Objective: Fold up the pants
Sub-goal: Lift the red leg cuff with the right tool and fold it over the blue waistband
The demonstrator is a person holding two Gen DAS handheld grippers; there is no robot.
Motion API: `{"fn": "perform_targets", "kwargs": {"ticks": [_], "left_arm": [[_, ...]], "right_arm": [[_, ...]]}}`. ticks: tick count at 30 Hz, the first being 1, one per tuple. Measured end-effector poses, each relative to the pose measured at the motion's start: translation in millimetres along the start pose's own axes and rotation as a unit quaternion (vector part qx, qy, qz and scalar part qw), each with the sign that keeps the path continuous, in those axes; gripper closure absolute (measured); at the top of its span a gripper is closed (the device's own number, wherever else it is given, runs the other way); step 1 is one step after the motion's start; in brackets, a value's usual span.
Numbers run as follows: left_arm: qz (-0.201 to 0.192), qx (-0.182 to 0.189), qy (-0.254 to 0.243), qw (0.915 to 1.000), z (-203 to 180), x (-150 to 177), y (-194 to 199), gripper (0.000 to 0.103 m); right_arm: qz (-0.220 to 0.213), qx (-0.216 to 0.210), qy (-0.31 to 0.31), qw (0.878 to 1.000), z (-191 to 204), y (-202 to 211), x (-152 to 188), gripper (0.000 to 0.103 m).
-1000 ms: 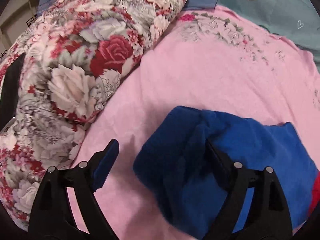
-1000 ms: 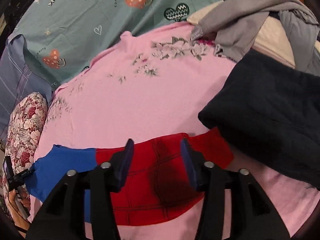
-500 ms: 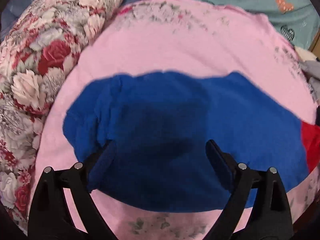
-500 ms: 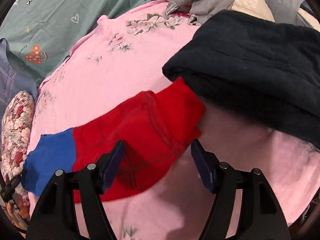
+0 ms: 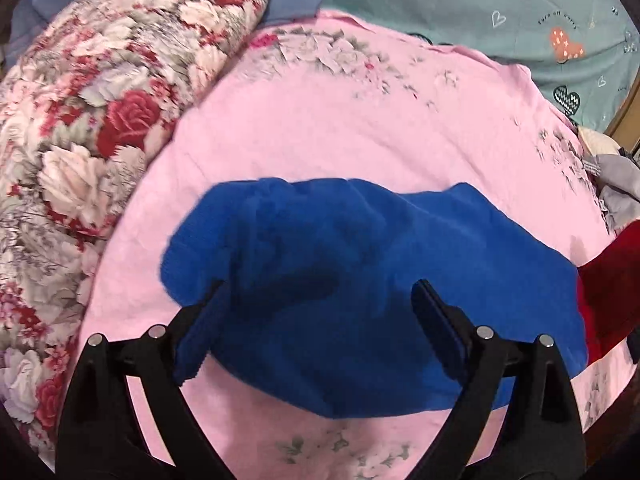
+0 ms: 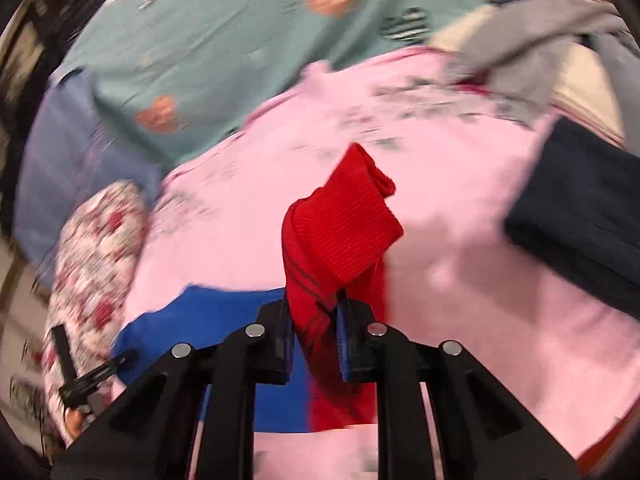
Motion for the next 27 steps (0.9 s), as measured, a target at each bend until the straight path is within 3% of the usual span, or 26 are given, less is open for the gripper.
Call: {"fn": "perform_targets", "kwargs": {"ticks": [2, 4, 5, 6, 9, 12, 14, 18, 21, 26, 27], "left_arm": [[0.001, 0.007, -0.001, 1.0000, 3.7, 3.8, 4.4, 0.010], [0.002, 0.007, 0.000, 1.0000, 8.3, 7.0, 6.6, 0.010], [0.002, 0.007, -0.001, 1.0000, 10.5, 7.8, 6.8, 0.010], [0.003, 0.008, -0.003, 1.0000, 11.6, 9.0, 8.1, 0.010], [0.000, -0.001, -0.015, 0.9999, 11.2, 14.7, 13.4, 0.010], [-0.003, -0.010, -0.025, 0.9996, 4.3, 14.5, 16.1, 0.010], [-0.001, -0.001, -0.032, 0.9995, -4.0, 11.1, 15.2, 0.010], [0.001, 0.008, -0.043, 0.9990, -21.9, 5.9, 10.9, 0.010], [0.018, 0.016, -0.038, 0.9990, -28.9, 4.4, 2.4, 0.010], [0.032, 0.016, -0.038, 0.9987, -29.3, 7.2, -1.6, 0.010], [0.030, 0.014, -0.037, 0.9988, -27.7, 7.3, 0.1, 0.010]], "right_arm": [[0.034, -0.003, 0.038, 0.999, 35.7, -32.4, 7.8, 0.082], [0.092, -0.004, 0.067, 0.993, 63.7, -72.8, 25.5, 0.069], [0.124, -0.012, 0.080, 0.989, 76.8, -96.3, 36.3, 0.051], [0.142, -0.023, 0.090, 0.986, 86.4, -113.2, 45.5, 0.042], [0.202, -0.048, 0.083, 0.975, 96.8, -143.7, 63.0, 0.038], [0.191, -0.091, 0.077, 0.974, 93.8, -121.5, 51.0, 0.038], [0.153, -0.088, 0.078, 0.981, 81.9, -92.2, 35.1, 0.038], [0.072, 0.016, 0.100, 0.992, 49.1, -47.0, 17.0, 0.033], [0.090, 0.025, 0.108, 0.990, 40.5, -50.4, 25.7, 0.033], [0.142, 0.003, 0.154, 0.978, 59.1, -83.3, 48.7, 0.033], [0.146, 0.016, 0.157, 0.977, 59.8, -90.3, 49.4, 0.033]]}}
Point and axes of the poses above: each gripper's, at about its wrist camera, not at the fingertips, and y roughly against the way its jaws point, z to its left, x to its underside, the point moved 2 cm from there along -y, roughly the way its jaws point, and after that the axes turned 5 degrees about z, right-handed, at the moved point
